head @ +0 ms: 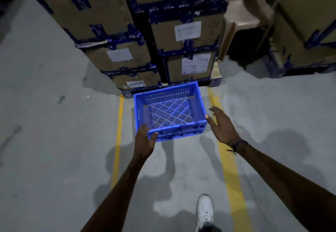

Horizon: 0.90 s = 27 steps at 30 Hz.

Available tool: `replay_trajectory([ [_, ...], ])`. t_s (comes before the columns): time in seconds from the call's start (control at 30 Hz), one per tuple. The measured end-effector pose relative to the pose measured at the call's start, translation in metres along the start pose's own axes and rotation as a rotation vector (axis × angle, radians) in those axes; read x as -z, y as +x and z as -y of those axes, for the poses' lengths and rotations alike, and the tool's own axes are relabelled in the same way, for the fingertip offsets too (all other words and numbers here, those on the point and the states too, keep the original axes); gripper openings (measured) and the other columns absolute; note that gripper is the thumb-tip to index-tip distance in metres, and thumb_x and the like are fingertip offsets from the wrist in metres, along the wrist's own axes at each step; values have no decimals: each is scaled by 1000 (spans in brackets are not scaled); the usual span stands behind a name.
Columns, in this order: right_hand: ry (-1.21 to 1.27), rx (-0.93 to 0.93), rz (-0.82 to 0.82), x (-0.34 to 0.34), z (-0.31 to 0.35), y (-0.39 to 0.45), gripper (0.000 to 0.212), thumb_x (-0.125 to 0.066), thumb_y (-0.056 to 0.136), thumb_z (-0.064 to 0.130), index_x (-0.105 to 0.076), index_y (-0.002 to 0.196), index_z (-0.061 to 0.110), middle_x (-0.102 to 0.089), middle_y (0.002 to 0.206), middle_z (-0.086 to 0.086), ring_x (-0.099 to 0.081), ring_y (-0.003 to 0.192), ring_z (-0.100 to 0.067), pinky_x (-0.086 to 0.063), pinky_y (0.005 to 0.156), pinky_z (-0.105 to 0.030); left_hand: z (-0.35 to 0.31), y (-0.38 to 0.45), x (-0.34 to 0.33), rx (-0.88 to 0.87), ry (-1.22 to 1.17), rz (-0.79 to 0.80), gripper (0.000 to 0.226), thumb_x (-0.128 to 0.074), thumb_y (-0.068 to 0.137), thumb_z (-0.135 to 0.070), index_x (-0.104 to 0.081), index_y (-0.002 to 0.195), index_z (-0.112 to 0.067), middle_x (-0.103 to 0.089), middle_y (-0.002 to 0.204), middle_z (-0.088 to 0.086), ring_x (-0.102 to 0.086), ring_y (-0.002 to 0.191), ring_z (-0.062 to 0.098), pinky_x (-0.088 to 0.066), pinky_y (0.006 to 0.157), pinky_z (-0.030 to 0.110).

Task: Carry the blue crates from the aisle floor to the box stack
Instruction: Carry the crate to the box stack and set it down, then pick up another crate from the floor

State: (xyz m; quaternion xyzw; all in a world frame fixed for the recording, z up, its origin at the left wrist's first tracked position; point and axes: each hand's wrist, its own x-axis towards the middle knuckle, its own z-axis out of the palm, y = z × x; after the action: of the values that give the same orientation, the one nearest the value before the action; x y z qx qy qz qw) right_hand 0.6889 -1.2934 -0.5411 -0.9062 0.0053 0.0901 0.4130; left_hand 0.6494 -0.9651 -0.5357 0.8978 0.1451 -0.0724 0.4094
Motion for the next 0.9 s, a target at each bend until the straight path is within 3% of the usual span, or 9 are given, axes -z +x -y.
replay_trajectory([
  [0.1,61,5,-44,39,43,-32,50,-45,102,47,-49,139,14,-46,145,-2,-52,128,-20,-42,103,-31,-51,-29,30,-23,-90,8,51,-72,93,-20,-51,134,1,-65,120,14,-62,111,28,-49,95,34],
  [0.23,85,-30,-141,82,84,-73,40,-48,102,44,-57,129,16,-54,132,0,-61,108,-17,-47,88,-27,-108,-56,66,-79,-135,57,41,-72,93,-12,-55,129,-3,-66,109,9,-64,99,21,-45,83,6],
  [0.43,148,-136,-300,113,122,-127,34,-48,101,45,-63,121,21,-59,123,2,-63,97,-8,-40,74,-2,-166,-63,100,-194,-209,234,24,-63,99,-12,-60,123,-14,-67,107,3,-65,100,18,-51,88,31],
  [0.6,259,-267,-526,99,147,-161,26,-50,102,38,-65,117,24,-61,120,5,-63,101,-6,-44,78,-10,-192,-35,107,-269,-240,403,19,-64,100,-19,-65,119,-16,-69,105,5,-67,102,20,-53,88,36],
  [0.7,331,-369,-733,80,166,-180,24,-52,102,38,-66,115,24,-63,118,7,-65,100,-7,-50,85,-23,-204,-16,105,-351,-228,573,20,-65,94,-33,-67,111,-23,-66,91,-3,-64,85,17,-52,77,34],
  [0.9,392,-591,-1076,19,213,-261,29,-49,102,43,-64,118,24,-64,117,11,-64,102,-3,-51,85,-23,-219,-34,82,-494,-129,934,16,-61,98,-2,-69,112,-4,-64,84,1,-61,79,14,-50,77,30],
])
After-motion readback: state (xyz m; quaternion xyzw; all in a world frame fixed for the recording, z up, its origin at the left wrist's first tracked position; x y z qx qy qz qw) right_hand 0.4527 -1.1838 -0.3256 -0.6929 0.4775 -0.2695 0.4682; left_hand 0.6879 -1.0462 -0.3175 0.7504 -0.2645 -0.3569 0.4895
